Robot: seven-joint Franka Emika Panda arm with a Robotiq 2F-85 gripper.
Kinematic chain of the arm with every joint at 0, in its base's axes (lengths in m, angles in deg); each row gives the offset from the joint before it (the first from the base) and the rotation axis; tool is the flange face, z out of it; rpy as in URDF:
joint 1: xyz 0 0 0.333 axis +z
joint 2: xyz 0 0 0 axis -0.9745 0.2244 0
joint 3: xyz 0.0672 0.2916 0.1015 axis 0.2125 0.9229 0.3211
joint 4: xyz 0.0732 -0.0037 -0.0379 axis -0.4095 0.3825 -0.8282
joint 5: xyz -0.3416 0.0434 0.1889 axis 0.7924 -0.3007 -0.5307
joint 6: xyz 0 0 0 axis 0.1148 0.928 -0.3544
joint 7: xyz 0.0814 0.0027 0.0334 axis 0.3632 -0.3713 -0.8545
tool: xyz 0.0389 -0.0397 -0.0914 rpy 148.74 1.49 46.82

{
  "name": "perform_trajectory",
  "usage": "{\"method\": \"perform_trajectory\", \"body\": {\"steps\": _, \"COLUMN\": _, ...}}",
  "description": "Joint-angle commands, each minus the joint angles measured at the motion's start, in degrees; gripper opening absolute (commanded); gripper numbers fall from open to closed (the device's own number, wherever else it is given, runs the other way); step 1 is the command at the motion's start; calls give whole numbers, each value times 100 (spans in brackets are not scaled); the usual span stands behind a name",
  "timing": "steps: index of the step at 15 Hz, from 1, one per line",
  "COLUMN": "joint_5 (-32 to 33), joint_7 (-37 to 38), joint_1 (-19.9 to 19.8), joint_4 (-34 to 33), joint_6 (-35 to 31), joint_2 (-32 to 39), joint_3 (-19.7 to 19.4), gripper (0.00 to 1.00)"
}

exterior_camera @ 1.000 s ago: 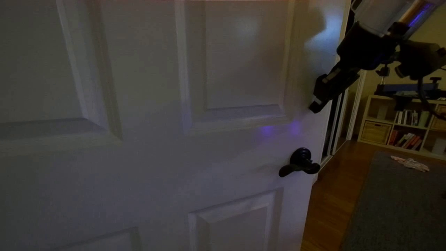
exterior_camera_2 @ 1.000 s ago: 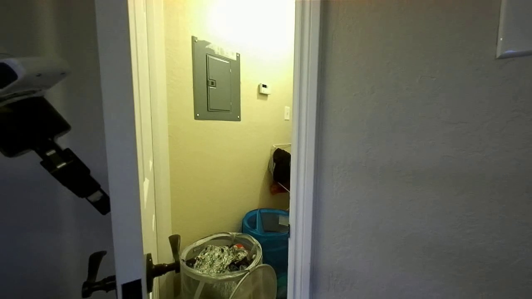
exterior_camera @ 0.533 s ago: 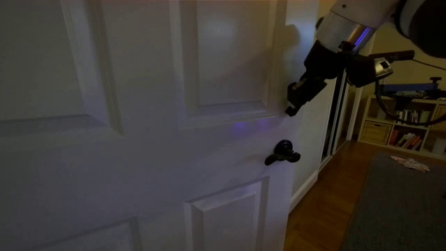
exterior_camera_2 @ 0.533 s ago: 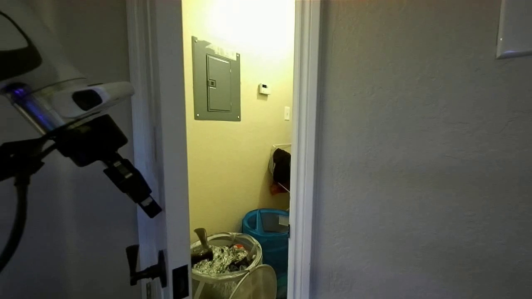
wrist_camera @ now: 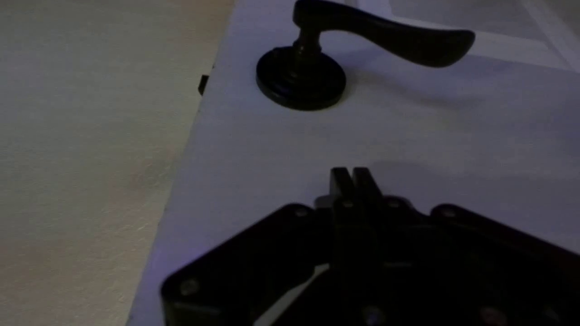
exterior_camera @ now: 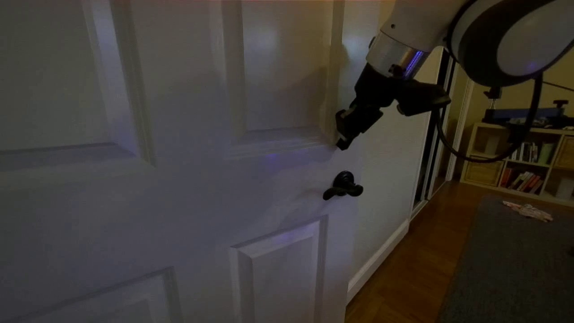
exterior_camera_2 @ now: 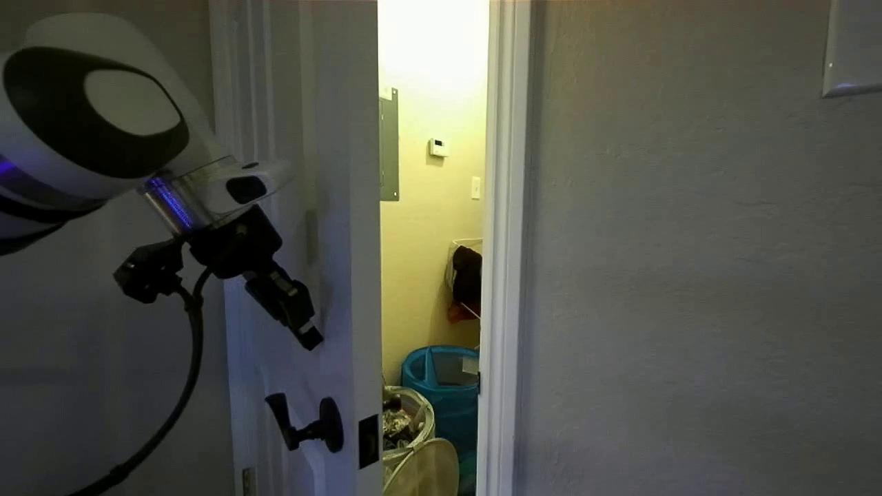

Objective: Close the open door

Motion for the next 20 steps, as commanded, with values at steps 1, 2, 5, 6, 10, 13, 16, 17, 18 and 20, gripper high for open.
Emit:
{"method": "perform_trajectory", "body": {"steps": 1, "joint_5": 217, "joint_7": -113, "joint_1": 30, "joint_4": -540, "joint_6": 47, "joint_2": 448, "joint_3": -70, "gripper": 8}}
{"method": "perform_trajectory", "body": {"steps": 2, "joint_5": 197, "joint_7": -185, "joint_1": 26, "joint_4": -691, "joint_6": 41, "joint_2": 590, "joint_3": -70, "gripper": 8}}
{"method": "perform_trajectory", "body": {"steps": 5, "joint_5": 154, "joint_7": -386, "joint_1": 35, "joint_4": -1115, "joint_6": 67, "joint_2": 957, "joint_3": -64, "gripper": 8}}
{"method": "perform_trajectory", "body": {"steps": 6, "joint_5": 143, "joint_7": -461, "joint_1": 39, "joint_4": -1270, "joint_6": 76, "joint_2": 1092, "joint_3": -61, "gripper": 8}}
{"method": "perform_trajectory", "body": {"steps": 10, "joint_5": 134, "joint_7": -718, "joint_1": 64, "joint_4": -1821, "joint_6": 107, "joint_2": 1576, "joint_3": -60, "gripper": 7}}
{"method": "perform_trajectory", "body": {"steps": 13, "joint_5": -780, "joint_7": -1496, "joint_1": 1008, "joint_4": -2105, "joint_6": -109, "joint_2": 1692, "joint_3": -1070, "gripper": 8}}
{"method": "perform_trajectory", "body": {"steps": 16, "joint_5": -1614, "joint_7": -2261, "joint_1": 1615, "joint_4": -2494, "joint_6": -57, "joint_2": 1942, "joint_3": -1738, "gripper": 8}}
{"method": "perform_trajectory", "body": {"steps": 17, "joint_5": -1836, "joint_7": -2457, "joint_1": 1806, "joint_4": -2629, "joint_6": -34, "joint_2": 2027, "joint_3": -1923, "gripper": 7}}
{"method": "perform_trajectory", "body": {"steps": 18, "joint_5": -2026, "joint_7": -2635, "joint_1": 1944, "joint_4": -2767, "joint_6": -21, "joint_2": 2112, "joint_3": -2065, "gripper": 8}}
{"method": "perform_trajectory", "body": {"steps": 20, "joint_5": -2316, "joint_7": -2906, "joint_1": 2143, "joint_4": -3016, "joint_6": -3, "joint_2": 2269, "joint_3": -2257, "gripper": 8}}
